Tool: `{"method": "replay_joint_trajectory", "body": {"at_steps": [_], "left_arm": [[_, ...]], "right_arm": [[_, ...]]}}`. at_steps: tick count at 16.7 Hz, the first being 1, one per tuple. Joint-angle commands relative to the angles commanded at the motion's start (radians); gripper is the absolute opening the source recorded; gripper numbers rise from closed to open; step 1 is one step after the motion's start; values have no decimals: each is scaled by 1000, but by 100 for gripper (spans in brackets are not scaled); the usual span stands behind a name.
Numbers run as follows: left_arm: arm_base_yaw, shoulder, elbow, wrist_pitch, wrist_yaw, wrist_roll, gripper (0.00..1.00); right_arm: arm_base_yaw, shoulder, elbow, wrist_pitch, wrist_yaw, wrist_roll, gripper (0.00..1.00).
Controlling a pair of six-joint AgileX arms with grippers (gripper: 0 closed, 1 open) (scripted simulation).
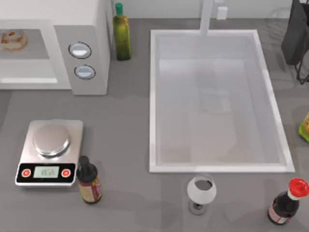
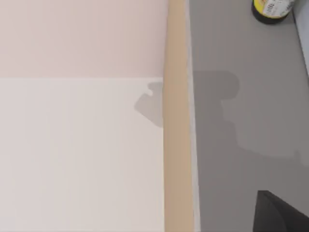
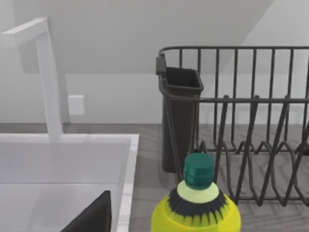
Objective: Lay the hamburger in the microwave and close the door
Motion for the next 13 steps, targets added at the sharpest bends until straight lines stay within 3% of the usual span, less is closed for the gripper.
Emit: {"method": "replay_joint_trajectory", "body": {"at_steps": [7,13], "left_arm": [[5,82,-197,312,3,3,0],[3,100,-225,341,5,5,0]], "right_arm": [[0,0,0,0,0,0,100],[0,0,0,0,0,0,100]]}}
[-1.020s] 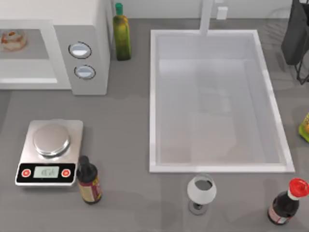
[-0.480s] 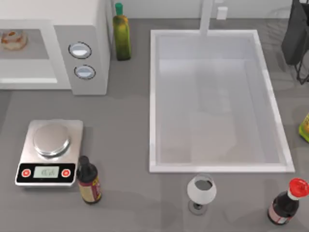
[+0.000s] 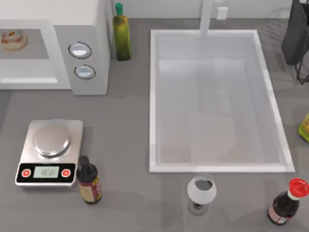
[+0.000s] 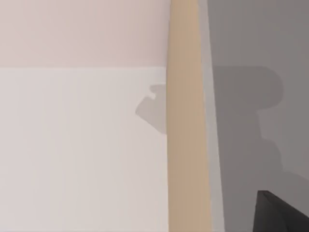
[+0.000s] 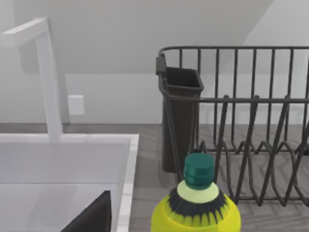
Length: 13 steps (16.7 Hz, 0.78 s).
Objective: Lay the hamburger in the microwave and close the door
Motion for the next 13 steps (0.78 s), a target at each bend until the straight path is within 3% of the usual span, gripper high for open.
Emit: {"method": "replay_joint_trajectory", "body": {"at_steps": [13], "left_arm": [[-177,-312,-380,183,-88,-195,0]], "right_arm": [[0,0,0,0,0,0,100]]}}
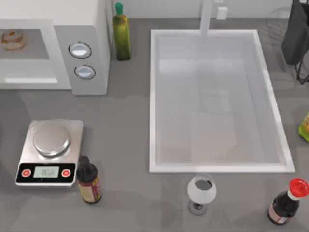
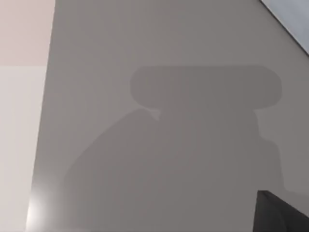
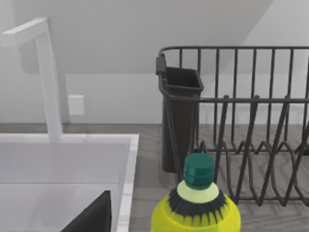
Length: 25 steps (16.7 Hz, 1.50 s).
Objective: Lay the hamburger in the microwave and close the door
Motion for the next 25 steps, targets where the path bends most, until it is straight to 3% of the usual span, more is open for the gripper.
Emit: {"method": "replay_joint_trajectory", "body": {"at_steps": [5,13,20,25], "left_arm": [[-11,-13,-16,3,-7,-16,0],[-296,-296,-259,92,-173,-280,0],[-321,-309,-274,96,-191,-307,0],[-538,-378,-318,102,-331,-464,0]], "right_arm": [[0,0,0,0,0,0,100],[0,0,0,0,0,0,100],[0,0,0,0,0,0,100],[0,0,0,0,0,0,100]]}}
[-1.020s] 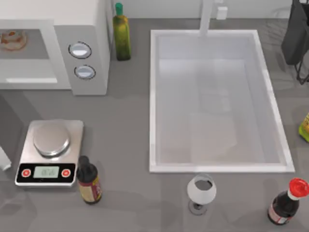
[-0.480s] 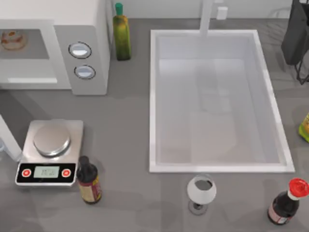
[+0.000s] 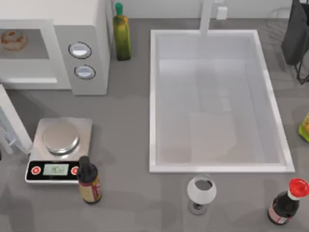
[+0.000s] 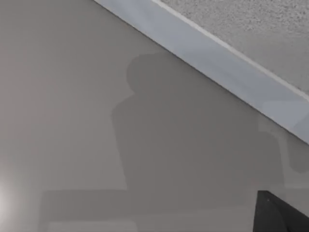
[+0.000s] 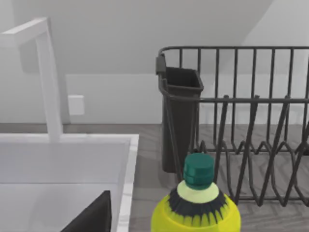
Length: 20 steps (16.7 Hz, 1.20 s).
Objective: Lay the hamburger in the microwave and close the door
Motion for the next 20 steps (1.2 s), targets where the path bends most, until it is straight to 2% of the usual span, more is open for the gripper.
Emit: {"method": "replay_joint_trajectory", "body": {"at_steps": [3,6,14,20], "left_arm": [[-183,-63,-37,7,-113,-128,0],[-280,-113,-65,11,-193,-216,0],[-301,-84,-46,35,-210,-229,0],[-321,181,119,164,-239,-234,0]], "right_arm": [[0,0,0,0,0,0,100],[0,0,0,0,0,0,100],[0,0,0,0,0,0,100],[0,0,0,0,0,0,100]]}}
